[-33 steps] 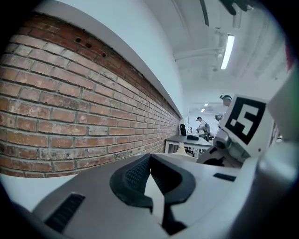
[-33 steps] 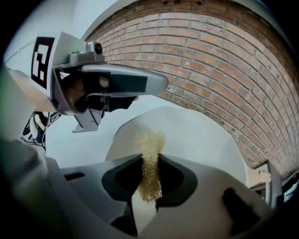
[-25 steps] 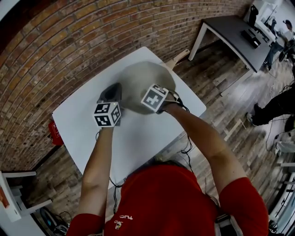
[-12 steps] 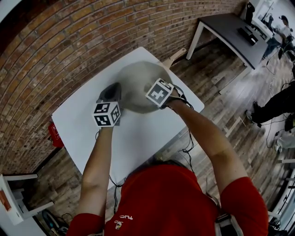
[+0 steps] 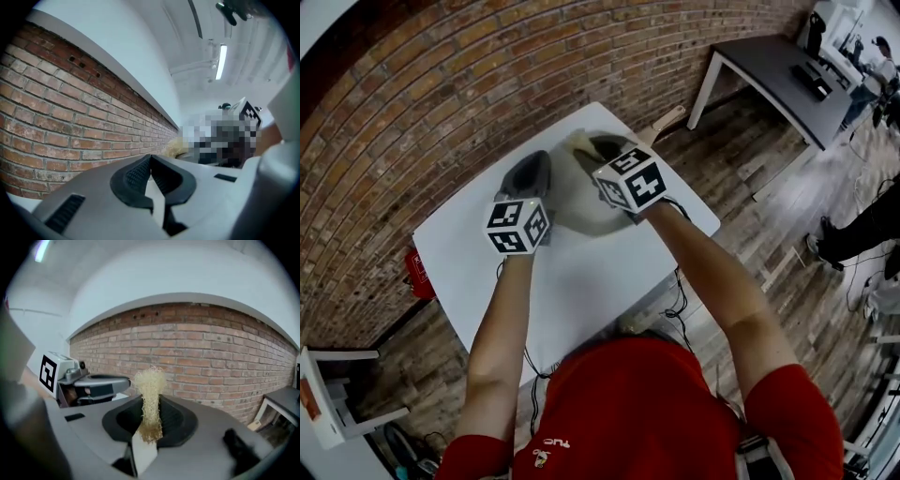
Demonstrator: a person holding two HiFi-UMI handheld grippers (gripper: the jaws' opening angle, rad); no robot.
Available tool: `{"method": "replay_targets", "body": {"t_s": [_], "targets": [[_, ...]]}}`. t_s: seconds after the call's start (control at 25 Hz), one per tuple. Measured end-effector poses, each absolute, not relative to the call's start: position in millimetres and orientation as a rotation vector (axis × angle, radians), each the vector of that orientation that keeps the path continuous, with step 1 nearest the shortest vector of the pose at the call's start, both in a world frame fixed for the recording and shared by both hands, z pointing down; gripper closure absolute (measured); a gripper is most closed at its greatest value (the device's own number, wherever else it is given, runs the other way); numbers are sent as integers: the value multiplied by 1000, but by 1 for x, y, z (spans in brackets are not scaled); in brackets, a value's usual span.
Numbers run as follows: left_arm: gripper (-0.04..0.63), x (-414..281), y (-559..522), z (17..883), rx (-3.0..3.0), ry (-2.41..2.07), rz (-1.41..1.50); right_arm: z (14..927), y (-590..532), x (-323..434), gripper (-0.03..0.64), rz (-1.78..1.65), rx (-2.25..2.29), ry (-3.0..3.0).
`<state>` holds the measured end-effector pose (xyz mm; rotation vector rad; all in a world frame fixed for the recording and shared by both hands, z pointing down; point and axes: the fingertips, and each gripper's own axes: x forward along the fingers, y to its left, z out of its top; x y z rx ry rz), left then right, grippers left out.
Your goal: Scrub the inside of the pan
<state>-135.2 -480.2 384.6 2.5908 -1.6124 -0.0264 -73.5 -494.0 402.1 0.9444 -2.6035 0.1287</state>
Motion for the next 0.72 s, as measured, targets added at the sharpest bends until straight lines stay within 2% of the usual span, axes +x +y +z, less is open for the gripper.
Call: {"method": "replay_targets", "body": {"t_s": [0.32,0.72], "targets": [[581,-125,-461,313,2677,-1627,-225,330,-476,-74,531,38,1003,-2881],[581,-122,-456,321,2674,-1635,-188,337,-467,-67,531,154,1034,-2972]]}}
